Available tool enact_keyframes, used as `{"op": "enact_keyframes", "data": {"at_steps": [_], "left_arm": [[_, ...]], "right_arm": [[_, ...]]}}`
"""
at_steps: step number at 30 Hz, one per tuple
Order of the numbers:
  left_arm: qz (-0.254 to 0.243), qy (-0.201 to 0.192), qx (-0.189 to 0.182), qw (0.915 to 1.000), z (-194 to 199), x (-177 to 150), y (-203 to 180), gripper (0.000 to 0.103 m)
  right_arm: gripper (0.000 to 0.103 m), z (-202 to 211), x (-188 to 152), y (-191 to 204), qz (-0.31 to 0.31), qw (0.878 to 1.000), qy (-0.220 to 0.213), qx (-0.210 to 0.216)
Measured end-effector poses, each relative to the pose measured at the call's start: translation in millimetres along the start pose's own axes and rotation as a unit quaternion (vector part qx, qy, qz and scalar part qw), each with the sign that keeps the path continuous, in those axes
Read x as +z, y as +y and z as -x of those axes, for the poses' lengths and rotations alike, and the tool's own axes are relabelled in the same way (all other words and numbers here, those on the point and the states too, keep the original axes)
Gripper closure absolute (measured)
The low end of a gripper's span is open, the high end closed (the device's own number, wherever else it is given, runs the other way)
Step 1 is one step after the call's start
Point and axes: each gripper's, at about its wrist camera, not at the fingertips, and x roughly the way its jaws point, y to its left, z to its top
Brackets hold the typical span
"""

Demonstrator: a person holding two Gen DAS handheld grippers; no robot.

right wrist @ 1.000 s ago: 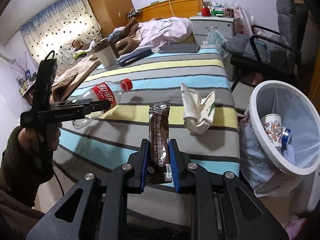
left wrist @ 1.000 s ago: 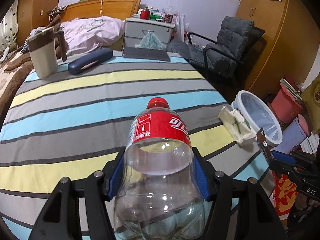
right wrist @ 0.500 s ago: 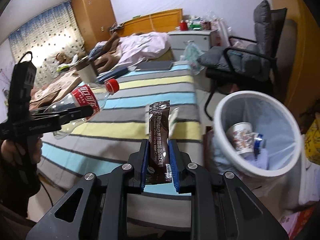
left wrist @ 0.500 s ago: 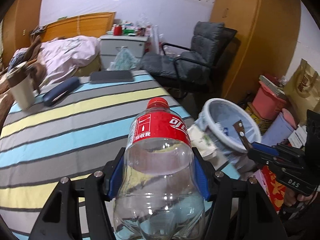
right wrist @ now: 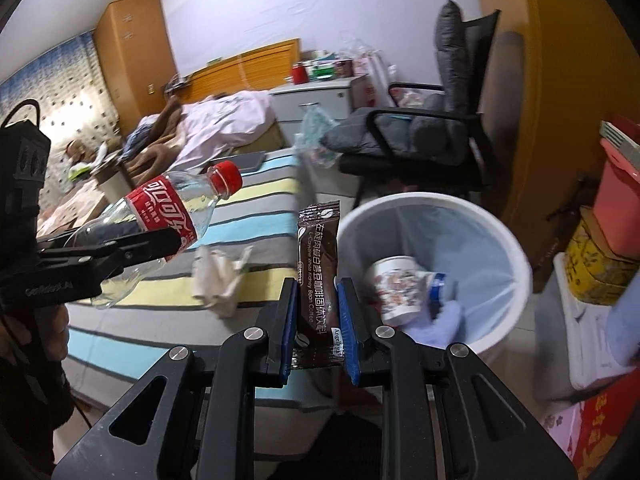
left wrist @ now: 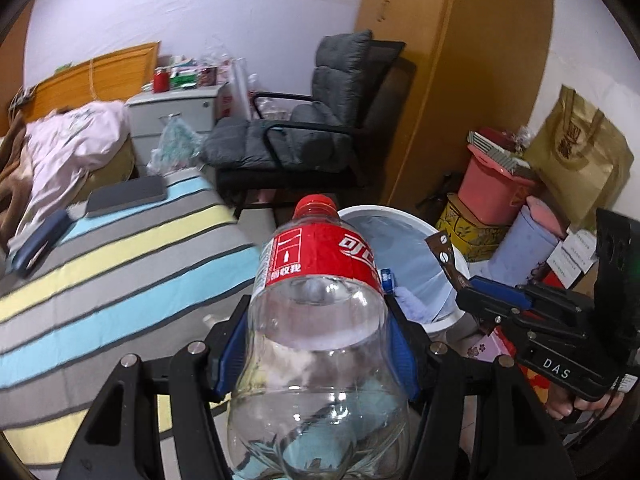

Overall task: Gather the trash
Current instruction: 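Carry the bottle and snack bar over the white bin with both tools, then open both tools to drop the bottle and snack bar into the bin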

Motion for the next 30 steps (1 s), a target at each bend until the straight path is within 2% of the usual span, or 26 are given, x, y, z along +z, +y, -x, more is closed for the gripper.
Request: {"op": "enact_keyframes", "data": {"at_steps": [3, 7, 17, 30], "left_arm": [[-0.004, 0.008, -0.024, 0.9997, -14, 7, -16, 0.039], [-0.022, 0.017, -0.033, 0.9991, -33, 14, -40, 0.039], [-0.039, 0.046, -0.038, 0.9975, -78, 17, -78, 0.039], [-0.034, 0.074, -0.036, 0.9960, -116, 21, -86, 0.039]], "right_arm": [[0.080, 3, 1, -14, -0.010, 1.000, -0.003, -0.017], [0.080, 3, -1, -32, -0.024, 0.999, -0.001, -0.038], [0.080, -17, -5, -68, -0.048, 0.996, 0.025, -0.067], [0.079, -45, -5, -94, -0.051, 0.994, 0.067, -0.069]]}}
